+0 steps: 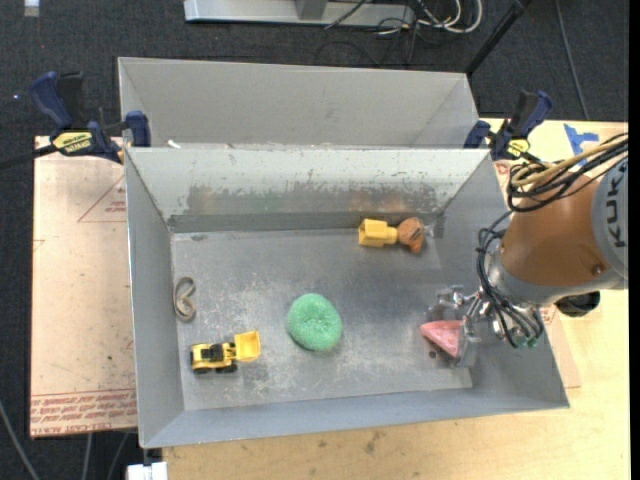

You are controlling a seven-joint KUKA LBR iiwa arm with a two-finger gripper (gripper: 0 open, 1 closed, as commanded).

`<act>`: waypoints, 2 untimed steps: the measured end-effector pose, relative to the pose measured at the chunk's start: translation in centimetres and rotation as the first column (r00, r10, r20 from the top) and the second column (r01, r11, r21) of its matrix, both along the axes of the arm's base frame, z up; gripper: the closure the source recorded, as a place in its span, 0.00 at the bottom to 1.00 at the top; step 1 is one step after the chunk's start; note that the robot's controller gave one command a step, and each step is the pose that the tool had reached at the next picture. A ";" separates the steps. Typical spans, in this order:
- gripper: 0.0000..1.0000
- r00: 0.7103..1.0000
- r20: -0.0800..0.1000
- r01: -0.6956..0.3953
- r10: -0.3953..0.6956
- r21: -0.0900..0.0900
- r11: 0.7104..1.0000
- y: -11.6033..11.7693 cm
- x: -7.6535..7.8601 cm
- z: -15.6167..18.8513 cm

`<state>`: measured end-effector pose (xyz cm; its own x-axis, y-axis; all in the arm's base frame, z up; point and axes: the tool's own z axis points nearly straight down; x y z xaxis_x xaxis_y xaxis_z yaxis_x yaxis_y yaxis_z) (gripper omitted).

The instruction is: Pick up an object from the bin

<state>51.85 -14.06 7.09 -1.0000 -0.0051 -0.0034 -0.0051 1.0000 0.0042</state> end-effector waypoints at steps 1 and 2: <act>1.00 1.000 0.000 0.000 0.000 0.000 1.000 0.0 0.0 0.0; 1.00 1.000 -0.004 -0.001 0.001 0.000 1.000 0.1 -0.1 0.4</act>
Offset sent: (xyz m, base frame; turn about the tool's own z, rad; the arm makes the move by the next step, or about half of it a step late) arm 0.0001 0.0000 0.0620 0.0000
